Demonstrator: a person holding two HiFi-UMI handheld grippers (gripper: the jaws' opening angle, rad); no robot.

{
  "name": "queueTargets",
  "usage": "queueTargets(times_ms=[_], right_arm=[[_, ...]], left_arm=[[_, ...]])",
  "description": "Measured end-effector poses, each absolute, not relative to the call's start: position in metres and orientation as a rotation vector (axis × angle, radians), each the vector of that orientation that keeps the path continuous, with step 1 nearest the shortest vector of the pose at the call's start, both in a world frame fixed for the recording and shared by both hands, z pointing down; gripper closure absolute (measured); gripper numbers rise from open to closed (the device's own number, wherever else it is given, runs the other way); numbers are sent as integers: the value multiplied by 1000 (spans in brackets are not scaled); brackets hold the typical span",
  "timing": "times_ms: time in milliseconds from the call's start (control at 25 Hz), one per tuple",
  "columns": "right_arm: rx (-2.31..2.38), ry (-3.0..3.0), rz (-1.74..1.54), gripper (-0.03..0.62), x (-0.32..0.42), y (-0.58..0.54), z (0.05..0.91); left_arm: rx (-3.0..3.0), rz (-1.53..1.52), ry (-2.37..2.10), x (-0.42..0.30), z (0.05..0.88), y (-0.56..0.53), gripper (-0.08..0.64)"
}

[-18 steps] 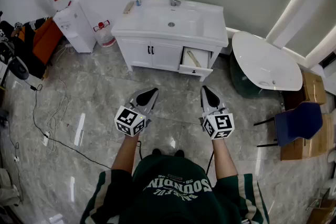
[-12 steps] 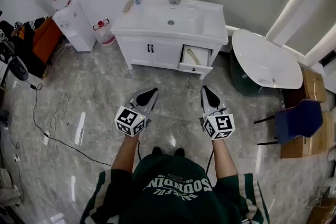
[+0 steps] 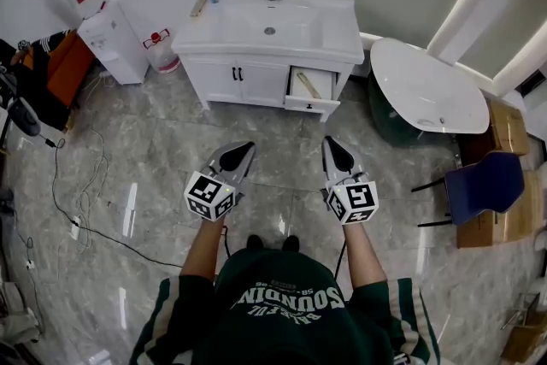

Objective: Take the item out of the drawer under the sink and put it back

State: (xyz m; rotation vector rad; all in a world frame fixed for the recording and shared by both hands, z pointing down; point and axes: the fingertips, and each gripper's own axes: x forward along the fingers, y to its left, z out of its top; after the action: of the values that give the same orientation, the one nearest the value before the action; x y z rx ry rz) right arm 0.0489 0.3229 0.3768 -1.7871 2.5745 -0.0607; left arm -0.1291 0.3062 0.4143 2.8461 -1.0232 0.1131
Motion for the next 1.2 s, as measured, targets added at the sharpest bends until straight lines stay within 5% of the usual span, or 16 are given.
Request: queueTargets(times_ms=[1200], right_arm=[[-1707,2647,-140,591,101,317,405]], left_arm=[[2817,147,-1049,-62,431,298,511]])
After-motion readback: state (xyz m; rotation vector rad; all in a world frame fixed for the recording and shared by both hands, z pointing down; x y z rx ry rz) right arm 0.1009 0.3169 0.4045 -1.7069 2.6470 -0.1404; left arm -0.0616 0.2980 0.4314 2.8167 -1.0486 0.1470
